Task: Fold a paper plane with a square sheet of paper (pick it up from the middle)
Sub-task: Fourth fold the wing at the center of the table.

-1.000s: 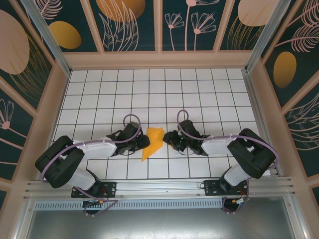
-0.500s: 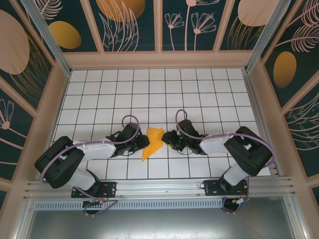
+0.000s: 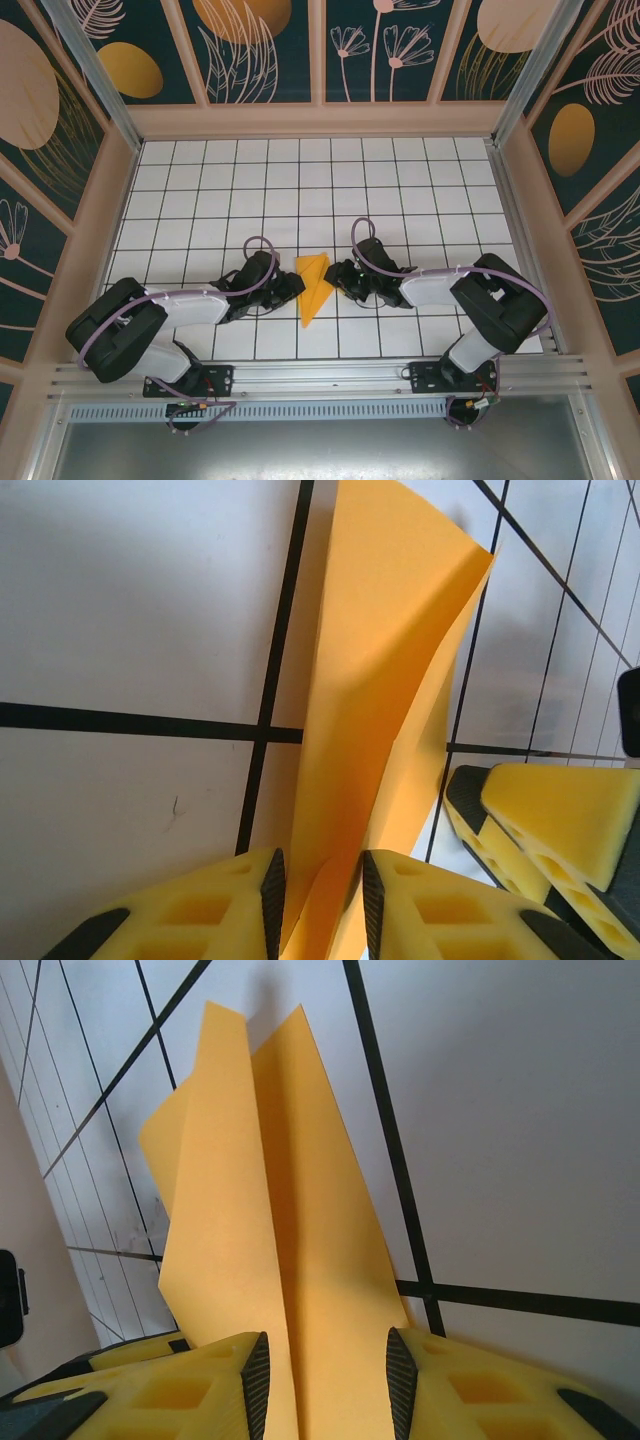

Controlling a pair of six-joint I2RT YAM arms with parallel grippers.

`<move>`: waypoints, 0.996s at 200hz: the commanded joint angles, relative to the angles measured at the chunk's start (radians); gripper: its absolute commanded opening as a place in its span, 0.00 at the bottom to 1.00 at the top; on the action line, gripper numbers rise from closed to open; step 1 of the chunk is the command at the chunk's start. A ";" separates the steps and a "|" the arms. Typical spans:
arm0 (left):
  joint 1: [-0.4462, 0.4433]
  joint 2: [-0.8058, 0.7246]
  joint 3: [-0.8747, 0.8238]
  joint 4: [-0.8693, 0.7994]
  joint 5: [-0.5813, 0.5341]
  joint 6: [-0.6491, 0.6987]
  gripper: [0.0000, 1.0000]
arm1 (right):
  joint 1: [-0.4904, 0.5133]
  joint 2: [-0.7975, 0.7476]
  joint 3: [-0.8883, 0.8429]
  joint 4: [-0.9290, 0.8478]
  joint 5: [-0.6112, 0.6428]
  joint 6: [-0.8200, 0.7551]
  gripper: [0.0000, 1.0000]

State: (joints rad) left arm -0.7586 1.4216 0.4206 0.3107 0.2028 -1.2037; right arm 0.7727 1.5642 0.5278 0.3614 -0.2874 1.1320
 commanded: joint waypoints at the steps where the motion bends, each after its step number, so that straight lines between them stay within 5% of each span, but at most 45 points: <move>1: -0.002 -0.027 -0.009 0.004 0.004 -0.016 0.29 | 0.011 -0.029 0.016 -0.013 0.017 -0.012 0.39; 104: -0.002 -0.007 0.015 -0.048 -0.011 0.029 0.30 | 0.008 -0.033 0.023 -0.059 0.043 -0.029 0.39; 153: -0.002 -0.085 0.065 -0.261 -0.141 0.097 0.39 | 0.008 -0.047 0.021 -0.075 0.057 -0.035 0.40; 199: -0.001 -0.197 0.072 -0.200 -0.092 0.162 0.21 | 0.005 -0.037 0.040 -0.089 0.063 -0.046 0.40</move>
State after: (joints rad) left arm -0.7586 1.2583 0.4686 0.0891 0.0929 -1.1049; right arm 0.7750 1.5452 0.5320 0.2989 -0.2508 1.1057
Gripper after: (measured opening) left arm 0.240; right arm 0.399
